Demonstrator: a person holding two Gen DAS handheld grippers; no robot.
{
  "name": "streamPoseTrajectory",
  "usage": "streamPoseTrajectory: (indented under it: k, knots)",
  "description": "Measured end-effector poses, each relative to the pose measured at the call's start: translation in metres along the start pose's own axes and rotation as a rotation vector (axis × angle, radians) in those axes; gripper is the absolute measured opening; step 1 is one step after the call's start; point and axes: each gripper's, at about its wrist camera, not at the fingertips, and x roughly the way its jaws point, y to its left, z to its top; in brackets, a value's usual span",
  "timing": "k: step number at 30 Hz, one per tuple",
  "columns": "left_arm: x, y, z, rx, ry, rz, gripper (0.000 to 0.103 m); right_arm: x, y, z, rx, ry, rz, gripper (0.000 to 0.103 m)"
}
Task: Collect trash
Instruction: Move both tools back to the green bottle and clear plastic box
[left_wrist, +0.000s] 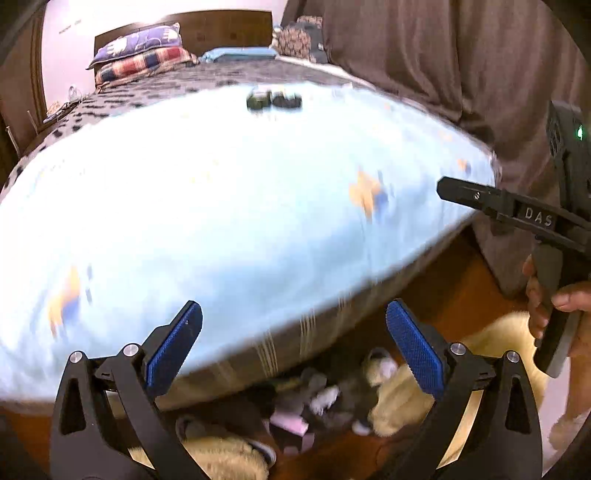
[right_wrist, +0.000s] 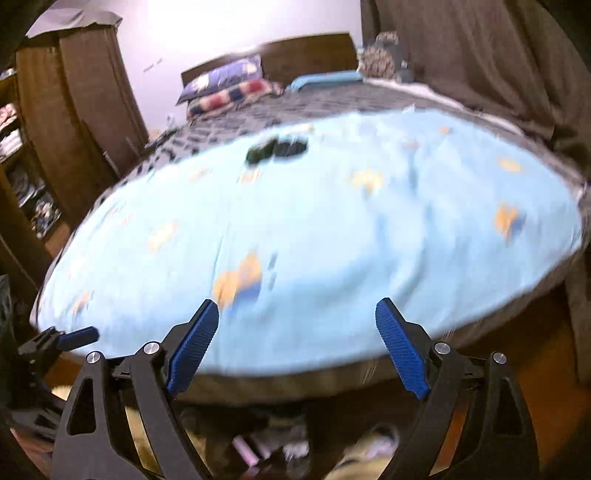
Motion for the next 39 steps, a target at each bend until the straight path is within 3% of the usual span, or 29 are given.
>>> streamPoseTrajectory:
  k: [6,13,18,23,27,31,39]
  knots:
    - [0.018,0.018,0.069,-0.005,-0.058,0.029,0.095,0.033,-0.014,0.067,0.001,-0.018,-0.026,0.088]
    - [0.077,0.035,0.148,0.009,-0.067,0.053,0.094,0.1,-0.042,0.131,0.013,0.007,-0.111,0.088]
    - [0.131,0.049,0.201,-0.01,-0.056,0.05,0.077,0.145,-0.065,0.172,0.061,0.014,-0.141,0.088]
    - [0.181,0.056,0.23,-0.007,-0.009,0.055,0.066,0.195,-0.084,0.205,0.11,0.044,-0.154,0.087]
    - [0.215,0.061,0.239,0.001,0.049,0.062,0.055,0.231,-0.093,0.222,0.134,0.073,-0.166,0.078]
    - [0.242,0.066,0.244,0.005,0.081,0.065,0.056,0.26,-0.1,0.239,0.155,0.089,-0.206,0.077]
    - [0.256,0.067,0.263,-0.015,0.061,0.045,0.058,0.294,-0.109,0.254,0.185,0.125,-0.257,0.07]
